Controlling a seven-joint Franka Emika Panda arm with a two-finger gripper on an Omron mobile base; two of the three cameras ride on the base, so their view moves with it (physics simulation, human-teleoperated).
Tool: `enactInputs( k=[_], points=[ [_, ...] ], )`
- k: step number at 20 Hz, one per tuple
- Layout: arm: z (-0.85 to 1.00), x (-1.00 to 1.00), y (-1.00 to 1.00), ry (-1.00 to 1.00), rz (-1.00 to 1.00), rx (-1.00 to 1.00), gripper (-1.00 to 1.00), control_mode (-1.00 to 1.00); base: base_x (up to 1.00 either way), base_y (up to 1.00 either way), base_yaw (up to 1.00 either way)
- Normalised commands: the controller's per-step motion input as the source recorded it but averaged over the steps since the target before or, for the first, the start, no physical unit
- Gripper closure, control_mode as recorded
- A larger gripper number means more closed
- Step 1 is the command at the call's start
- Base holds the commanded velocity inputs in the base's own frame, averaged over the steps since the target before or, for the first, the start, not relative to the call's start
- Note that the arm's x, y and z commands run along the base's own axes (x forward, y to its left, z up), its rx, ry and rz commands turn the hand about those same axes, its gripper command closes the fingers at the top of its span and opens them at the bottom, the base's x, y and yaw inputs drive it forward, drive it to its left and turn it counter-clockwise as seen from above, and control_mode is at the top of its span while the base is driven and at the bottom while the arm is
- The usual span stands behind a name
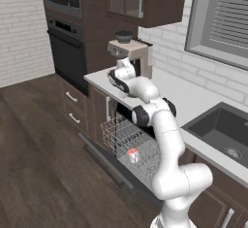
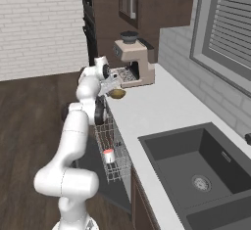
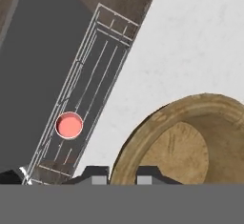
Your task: Pick up the cup and bowl from the counter, place them in the dishwasher, and close the dishwasher door.
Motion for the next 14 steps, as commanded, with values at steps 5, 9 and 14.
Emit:
enactInputs(
  k=[5, 9, 14],
  points=[
    [-0.28, -1.00, 0.97, -0.18, -0.03, -0.05, 1.00, -1.00, 0.00, 0.00, 0.00],
    [-0.47, -1.00, 0.83, -0.06, -0.07, 0.00, 1.00, -1.00, 0.00, 0.00, 0.00],
    [-0.57, -1.00, 0.38, 0.00, -0.13, 0.00, 1.00, -1.00, 0.00, 0.00, 0.00]
  ],
)
